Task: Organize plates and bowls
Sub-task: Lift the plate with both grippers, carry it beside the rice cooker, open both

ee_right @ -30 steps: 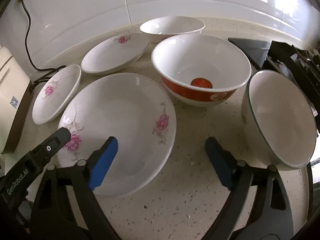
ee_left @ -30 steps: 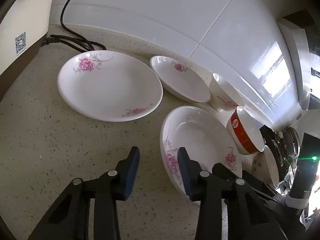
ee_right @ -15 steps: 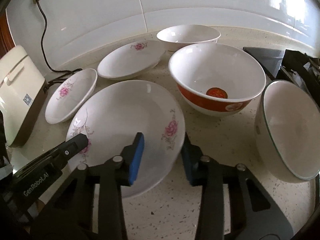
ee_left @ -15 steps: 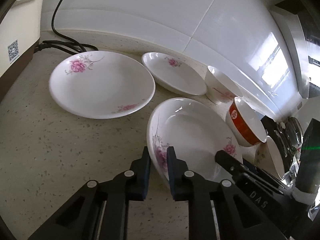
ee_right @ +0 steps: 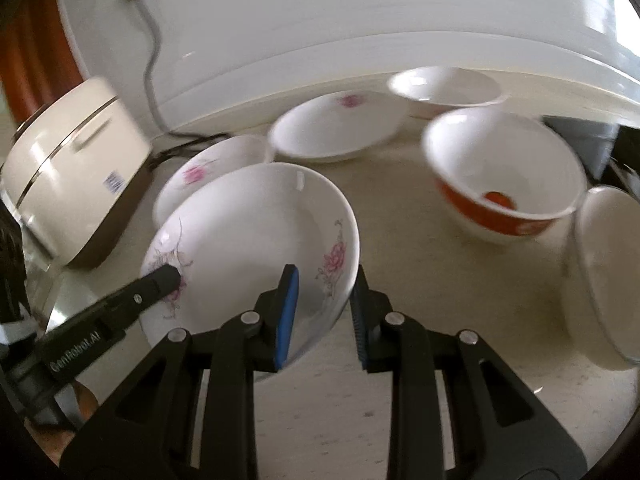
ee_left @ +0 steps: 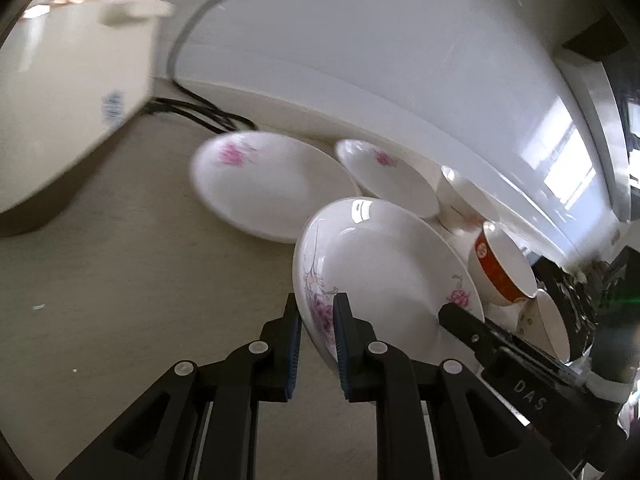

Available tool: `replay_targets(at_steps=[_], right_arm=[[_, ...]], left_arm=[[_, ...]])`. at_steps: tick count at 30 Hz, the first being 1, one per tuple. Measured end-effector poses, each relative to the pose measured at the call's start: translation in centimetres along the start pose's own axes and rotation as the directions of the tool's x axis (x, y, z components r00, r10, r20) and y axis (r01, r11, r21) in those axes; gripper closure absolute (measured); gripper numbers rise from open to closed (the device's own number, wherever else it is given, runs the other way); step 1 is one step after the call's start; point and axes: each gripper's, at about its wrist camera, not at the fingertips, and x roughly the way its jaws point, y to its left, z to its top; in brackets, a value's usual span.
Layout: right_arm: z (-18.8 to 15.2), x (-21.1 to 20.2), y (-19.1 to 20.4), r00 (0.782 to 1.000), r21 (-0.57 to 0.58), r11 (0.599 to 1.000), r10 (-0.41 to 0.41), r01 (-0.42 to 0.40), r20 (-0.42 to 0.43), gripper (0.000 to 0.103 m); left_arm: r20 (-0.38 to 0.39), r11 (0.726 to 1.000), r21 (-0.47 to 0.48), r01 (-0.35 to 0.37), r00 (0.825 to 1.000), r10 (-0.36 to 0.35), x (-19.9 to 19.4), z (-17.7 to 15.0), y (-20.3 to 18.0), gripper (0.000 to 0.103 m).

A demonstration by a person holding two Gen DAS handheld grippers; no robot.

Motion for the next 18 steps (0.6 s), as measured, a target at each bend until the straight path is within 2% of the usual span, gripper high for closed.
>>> replay_targets(at_steps=[3, 8, 15, 18], right_arm=[[-0.5, 0.0, 2.0, 0.998, -0.067, 0.996, 0.064, -0.065, -0.016, 0.074], [-1.4, -0.6, 5.1, 0.988, -0.156, 0.976, 0.151, -0.154, -0.028, 0.074], [-2.4, -1.6, 11.1, 0.977, -0.299, 0.931, 0.188, -0.210, -0.099, 0.074], [-2.7, -1.8, 13.7, 0.968, -0.360, 0.900, 0.207, -0.246, -0.143, 0.074]], left_arm=[[0.036, 0.997, -0.043, -0.060, 0.997, 0.061, -2.3, -0.7, 1.7, 0.087], [0.066, 0.987, -0.127, -0.101, 0.992, 0.110, -5.0, -2.3, 4.6, 0.087], [0.118, 0.958, -0.246, -0.150, 0.976, 0.183, -9.3, -4.2, 8.5, 0.087], [0.134, 0.945, -0.279, -0.171, 0.968, 0.214, -10.8, -4.6, 10.1, 0.087]])
